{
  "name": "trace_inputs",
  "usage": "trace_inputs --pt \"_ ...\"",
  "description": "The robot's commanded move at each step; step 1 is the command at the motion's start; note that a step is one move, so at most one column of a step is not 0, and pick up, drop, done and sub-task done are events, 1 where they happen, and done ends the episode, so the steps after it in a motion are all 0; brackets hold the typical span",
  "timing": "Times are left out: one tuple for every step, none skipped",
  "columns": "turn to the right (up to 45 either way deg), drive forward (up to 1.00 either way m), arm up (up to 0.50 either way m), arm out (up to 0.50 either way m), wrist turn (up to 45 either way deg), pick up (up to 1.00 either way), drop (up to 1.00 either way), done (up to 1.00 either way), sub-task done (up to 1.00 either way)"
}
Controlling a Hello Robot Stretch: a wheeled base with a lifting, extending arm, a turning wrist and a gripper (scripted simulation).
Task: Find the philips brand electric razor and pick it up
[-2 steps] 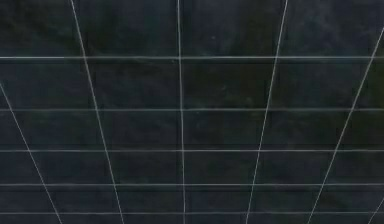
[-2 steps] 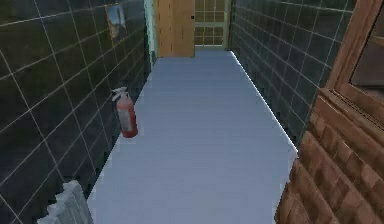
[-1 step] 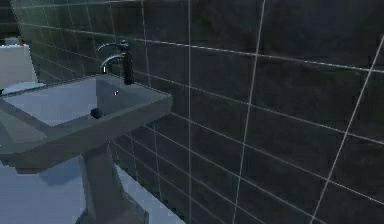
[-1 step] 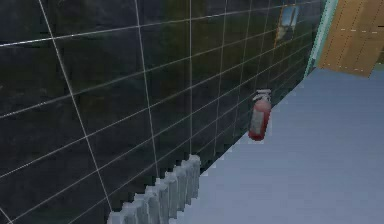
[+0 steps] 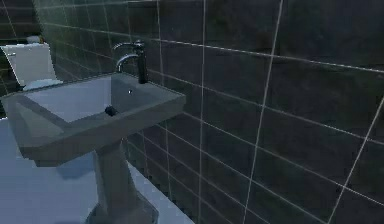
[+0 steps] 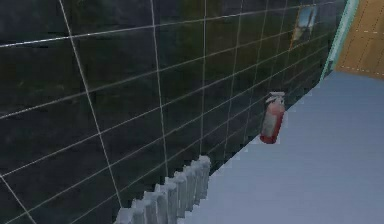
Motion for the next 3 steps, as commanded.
trace_inputs --pt "0.0 0.4 0.0 0.0 0.0 0.0 0.0 0.0 0.0" --pt "-45.0 0.0 0.0 0.0 0.0 0.0 0.0 0.0 0.0" --pt "-45.0 0.0 0.0 0.0 0.0 0.0 0.0 0.0 0.0"
